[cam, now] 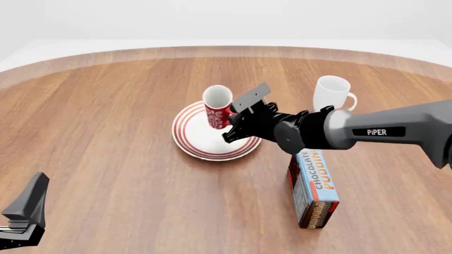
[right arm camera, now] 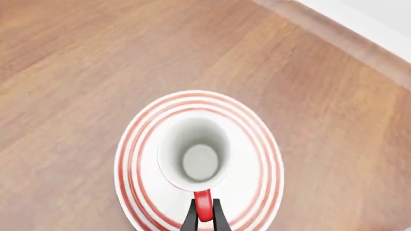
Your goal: Pick up the red mug and put it on the plate
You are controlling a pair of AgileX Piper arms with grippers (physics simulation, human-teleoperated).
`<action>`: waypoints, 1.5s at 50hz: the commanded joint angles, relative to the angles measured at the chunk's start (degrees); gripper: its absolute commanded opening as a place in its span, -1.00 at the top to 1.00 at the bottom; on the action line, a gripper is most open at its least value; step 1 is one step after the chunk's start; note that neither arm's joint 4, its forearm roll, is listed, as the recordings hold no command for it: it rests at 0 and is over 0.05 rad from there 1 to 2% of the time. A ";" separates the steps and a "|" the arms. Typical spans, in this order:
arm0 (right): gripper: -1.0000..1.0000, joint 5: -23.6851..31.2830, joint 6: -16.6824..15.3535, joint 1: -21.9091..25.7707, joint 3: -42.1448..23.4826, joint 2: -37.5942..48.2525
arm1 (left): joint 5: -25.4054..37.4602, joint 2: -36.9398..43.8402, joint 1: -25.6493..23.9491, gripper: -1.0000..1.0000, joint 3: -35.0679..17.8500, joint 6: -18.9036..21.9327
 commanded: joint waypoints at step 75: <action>-1.00 -0.35 3.02 0.45 -3.17 7.28 | 0.00 0.00 0.00 -1.00 0.00 0.00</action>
